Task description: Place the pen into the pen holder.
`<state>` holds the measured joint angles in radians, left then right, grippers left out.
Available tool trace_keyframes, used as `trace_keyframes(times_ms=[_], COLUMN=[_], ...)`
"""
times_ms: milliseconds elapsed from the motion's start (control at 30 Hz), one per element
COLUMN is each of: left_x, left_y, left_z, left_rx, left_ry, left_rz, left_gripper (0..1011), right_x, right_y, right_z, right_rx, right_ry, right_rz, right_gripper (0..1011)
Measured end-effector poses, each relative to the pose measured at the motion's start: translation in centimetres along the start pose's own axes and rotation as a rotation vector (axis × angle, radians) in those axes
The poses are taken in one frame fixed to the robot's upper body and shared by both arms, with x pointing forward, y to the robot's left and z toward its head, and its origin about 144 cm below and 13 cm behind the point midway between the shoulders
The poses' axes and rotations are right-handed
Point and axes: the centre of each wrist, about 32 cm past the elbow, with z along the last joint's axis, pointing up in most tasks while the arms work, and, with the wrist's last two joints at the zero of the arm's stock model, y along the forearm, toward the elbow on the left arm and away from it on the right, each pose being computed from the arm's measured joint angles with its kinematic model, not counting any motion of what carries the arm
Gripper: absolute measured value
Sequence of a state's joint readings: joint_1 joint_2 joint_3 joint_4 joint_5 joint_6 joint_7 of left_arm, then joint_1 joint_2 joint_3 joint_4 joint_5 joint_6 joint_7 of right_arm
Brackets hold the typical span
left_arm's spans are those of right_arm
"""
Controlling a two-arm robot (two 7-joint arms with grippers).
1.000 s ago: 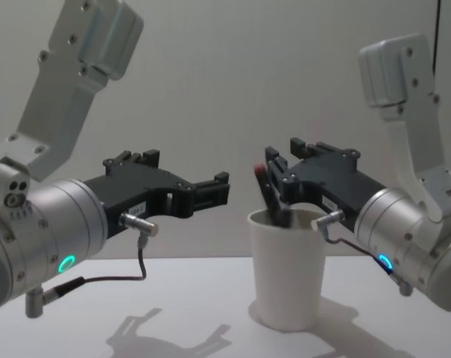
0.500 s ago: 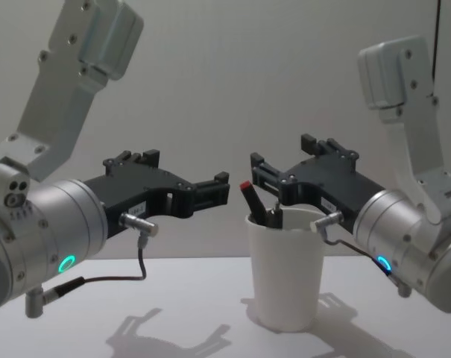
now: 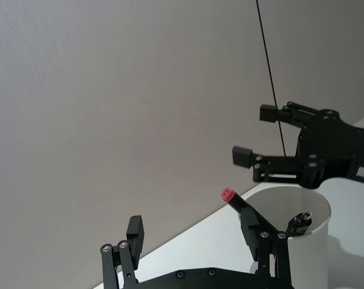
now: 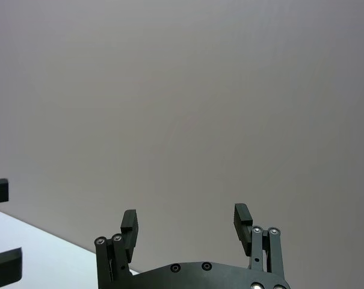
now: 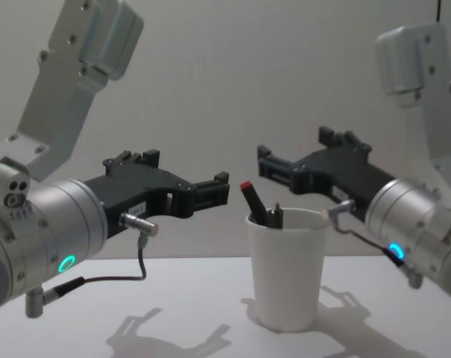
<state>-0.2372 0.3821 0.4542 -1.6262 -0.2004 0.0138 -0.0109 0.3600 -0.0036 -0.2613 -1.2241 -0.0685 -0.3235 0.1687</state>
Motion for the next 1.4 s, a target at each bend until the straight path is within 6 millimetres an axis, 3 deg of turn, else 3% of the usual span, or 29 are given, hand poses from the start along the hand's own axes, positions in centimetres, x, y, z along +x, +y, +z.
trace_keyframes(times_ms=[333, 700, 1067, 1400], left_x=[0.0, 0.0, 0.0, 0.0], left_y=[0.0, 0.0, 0.0, 0.0], left_z=[0.0, 0.0, 0.0, 0.0], left_rx=[0.0, 0.0, 0.0, 0.0], left_ry=[0.0, 0.0, 0.0, 0.0], left_rz=[0.0, 0.0, 0.0, 0.0], left_gripper=[1001, 1001, 1001, 1001], right_x=[1.6, 3.7, 3.9, 4.4], right_y=[-0.9, -3.1, -4.0, -7.3], right_z=[1.7, 3.4, 3.4, 3.7], right_rx=[0.01, -0.001, -0.022, -0.101], right_ry=[0.051, 0.109, 0.11, 0.121], right_rz=[-0.084, -0.209, -0.204, -0.176], right_gripper=[1002, 1001, 1002, 1001])
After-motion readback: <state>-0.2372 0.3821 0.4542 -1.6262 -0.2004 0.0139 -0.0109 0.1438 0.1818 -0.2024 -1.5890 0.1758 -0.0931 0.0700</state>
